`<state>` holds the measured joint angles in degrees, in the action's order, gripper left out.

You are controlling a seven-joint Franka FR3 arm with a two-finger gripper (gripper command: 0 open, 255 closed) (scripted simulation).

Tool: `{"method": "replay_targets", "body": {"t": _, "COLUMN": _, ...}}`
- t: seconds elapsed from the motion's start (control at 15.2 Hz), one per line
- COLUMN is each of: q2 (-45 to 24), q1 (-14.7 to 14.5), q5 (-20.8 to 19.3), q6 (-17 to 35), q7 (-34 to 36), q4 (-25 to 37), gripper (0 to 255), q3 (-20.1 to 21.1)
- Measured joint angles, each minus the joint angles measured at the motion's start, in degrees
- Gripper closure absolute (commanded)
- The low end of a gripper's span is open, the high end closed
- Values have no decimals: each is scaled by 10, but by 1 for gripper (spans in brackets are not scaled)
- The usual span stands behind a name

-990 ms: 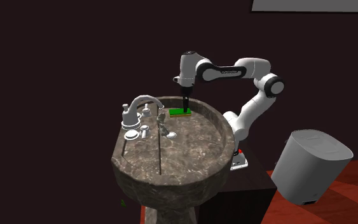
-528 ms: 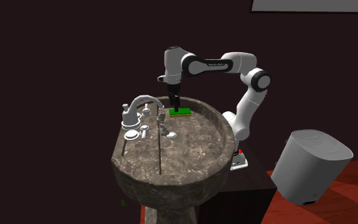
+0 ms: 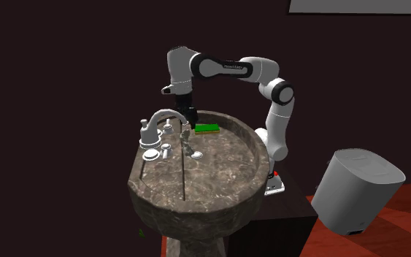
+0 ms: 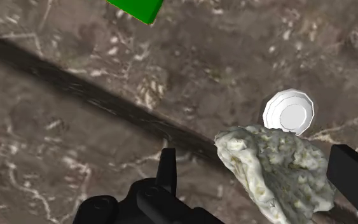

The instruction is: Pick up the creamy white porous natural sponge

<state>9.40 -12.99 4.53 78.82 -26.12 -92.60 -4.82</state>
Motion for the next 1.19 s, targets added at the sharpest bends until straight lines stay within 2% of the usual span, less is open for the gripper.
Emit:
{"method": "replay_targets", "body": {"t": 0.13, "q2": -9, "q1": -3, "q5": 4, "q6": 2, "q7": -15, "q4": 3, "gripper": 0, "q3": 1}}
{"method": "replay_targets", "body": {"t": 0.53, "q2": 3, "q1": -4, "q5": 4, "q6": 45, "q7": -22, "q4": -54, "gripper": 0, "q3": 2}}
{"method": "replay_targets", "body": {"t": 0.59, "q2": 4, "q1": -4, "q5": 4, "q6": 49, "q7": -22, "q4": -58, "gripper": 255, "q3": 2}}
{"method": "replay_targets", "body": {"t": 1.19, "q2": 5, "q1": -4, "q5": 4, "q6": 52, "q7": -22, "q4": -61, "gripper": 255, "q3": 2}}
